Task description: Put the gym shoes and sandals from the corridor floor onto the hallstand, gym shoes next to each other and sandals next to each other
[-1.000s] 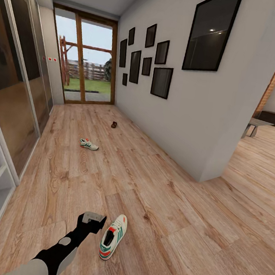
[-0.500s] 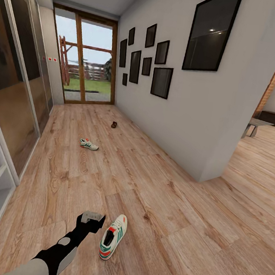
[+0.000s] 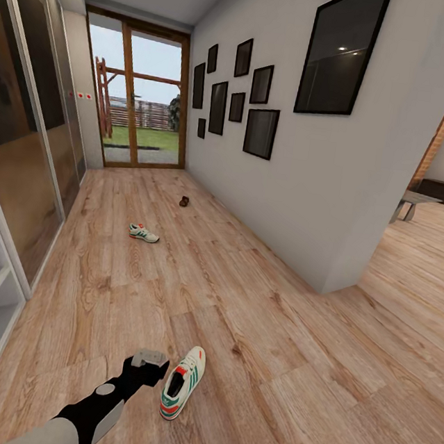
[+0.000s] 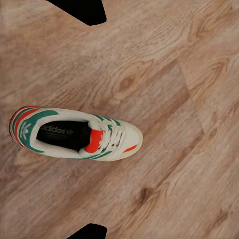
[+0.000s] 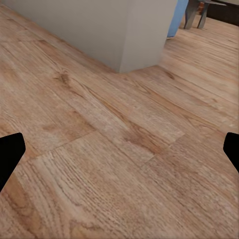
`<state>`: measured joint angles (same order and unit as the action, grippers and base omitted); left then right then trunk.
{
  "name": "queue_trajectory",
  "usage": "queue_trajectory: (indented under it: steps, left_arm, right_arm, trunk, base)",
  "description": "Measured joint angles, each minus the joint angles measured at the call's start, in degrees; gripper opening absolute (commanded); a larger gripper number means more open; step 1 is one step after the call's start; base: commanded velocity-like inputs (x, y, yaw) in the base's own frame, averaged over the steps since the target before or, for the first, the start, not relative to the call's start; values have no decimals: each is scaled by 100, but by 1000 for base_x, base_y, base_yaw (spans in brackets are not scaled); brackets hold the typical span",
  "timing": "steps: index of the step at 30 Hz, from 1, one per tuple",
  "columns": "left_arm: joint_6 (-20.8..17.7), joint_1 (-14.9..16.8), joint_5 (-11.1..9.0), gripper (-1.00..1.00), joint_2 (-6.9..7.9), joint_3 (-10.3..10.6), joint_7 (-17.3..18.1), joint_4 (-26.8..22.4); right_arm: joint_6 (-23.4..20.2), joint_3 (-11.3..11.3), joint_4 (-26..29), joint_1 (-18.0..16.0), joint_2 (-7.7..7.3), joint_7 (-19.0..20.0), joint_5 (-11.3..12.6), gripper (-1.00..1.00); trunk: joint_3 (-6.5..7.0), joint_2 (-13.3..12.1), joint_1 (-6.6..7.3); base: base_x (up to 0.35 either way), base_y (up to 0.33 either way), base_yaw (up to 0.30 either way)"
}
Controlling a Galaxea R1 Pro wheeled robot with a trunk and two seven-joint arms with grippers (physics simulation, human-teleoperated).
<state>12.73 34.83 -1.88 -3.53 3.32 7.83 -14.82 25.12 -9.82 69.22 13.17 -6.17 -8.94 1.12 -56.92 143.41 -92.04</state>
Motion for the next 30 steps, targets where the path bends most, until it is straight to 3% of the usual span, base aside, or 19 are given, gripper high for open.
queue_trajectory:
  steps: [11,30]
  left_arm:
    - [391,-20,19,100,4,18,57,6]
    - [468,-32,21,100,0,21,65,13]
  right_arm:
    - [-6,0,0,-1,4,-10,0,100]
    - [-21,8,-8,-99,6,-16,0,100]
  trunk:
    - [-3,0,0]
    - [-110,0,0]
  base:
    - [0,0,0]
    - [0,0,0]
